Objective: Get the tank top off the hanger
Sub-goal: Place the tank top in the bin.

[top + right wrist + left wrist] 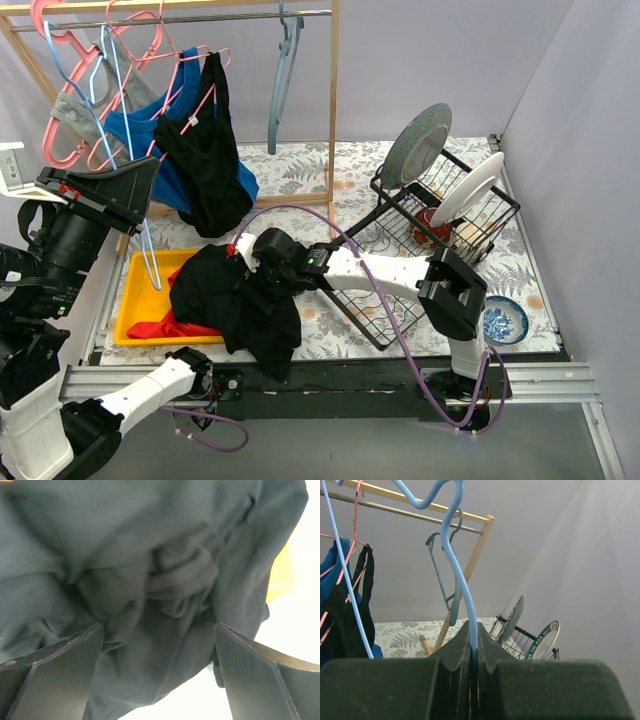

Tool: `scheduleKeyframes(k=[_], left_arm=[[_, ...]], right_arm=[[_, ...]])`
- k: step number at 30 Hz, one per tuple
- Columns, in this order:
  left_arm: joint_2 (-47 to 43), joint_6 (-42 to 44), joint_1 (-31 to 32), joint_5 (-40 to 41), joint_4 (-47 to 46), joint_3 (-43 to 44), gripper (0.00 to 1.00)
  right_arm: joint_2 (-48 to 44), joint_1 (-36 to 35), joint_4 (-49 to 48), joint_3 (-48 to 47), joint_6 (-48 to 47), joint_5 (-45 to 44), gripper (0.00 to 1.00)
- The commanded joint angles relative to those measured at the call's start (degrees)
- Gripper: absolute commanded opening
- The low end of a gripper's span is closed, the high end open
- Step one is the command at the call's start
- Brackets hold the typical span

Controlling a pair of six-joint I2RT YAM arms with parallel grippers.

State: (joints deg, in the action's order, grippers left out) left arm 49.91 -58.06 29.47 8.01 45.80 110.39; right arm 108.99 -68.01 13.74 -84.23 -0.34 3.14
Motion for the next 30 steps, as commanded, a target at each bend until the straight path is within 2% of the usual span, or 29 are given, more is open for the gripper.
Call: scheduleKeyframes(k=[1, 4, 11, 13, 16, 17, 19, 20, 21, 25, 30], left_arm=[[0.98, 0.93, 0.23, -0.36, -0.89, 1.32, 0.0], [0.45, 0.85, 0.32, -0.28, -1.41, 0.53, 0.0], [0.19, 1.11, 0.32, 0.08, -1.42, -0.35, 0.0], [0.27, 1.02, 0.23, -0.01, -1.5, -0.52, 0.0], [-0.25, 0.93, 0.23, -0.01, -1.85, -0.79, 0.0], [-0.34, 0.85, 0.32, -0.1, -1.86, -0.88, 0.0], [-0.6, 0.85, 0.23, -0.19, -1.94, -0.79, 0.0], [-0.69, 0.85, 0.23, -0.01, -1.94, -0.79, 0.0], [-0.87, 0.85, 0.23, 0.25, -1.94, -0.7, 0.0], [-1.22, 0.93, 0.23, 0.43, -2.47, -0.7, 0.0], [-1.48, 0.76, 0.23, 0.34, -2.38, -0.17, 0.0]], right_arm=[[2.71, 0.6, 1.38, -2.87, 3.68, -1.11, 0.98], [4.47, 0.68, 0.85, -3.83, 3.77, -1.03, 0.93], [6.67, 0.68, 1.29, -5.16, 3.76, -0.32, 0.69], [6.85, 0.86, 1.55, -5.25, 4.12, -0.06, 0.67], [7.11, 0.86, 1.47, -5.33, 4.38, 0.38, 0.51], [6.77, 0.77, 1.38, -5.42, 4.38, 0.38, 0.37], [6.15, 0.86, 0.68, -6.21, 4.38, 0.73, 0.22], [5.19, 0.86, 0.33, -6.74, 4.21, 1.17, 0.07], [4.48, 0.86, -0.54, -7.96, 3.86, 2.39, 0.01], [1.58, 0.51, -5.63, -10.25, 0.7, 7.13, 0.01], [0.61, -0.11, -12.76, -13.32, -8.16, 11.36, 0.01]])
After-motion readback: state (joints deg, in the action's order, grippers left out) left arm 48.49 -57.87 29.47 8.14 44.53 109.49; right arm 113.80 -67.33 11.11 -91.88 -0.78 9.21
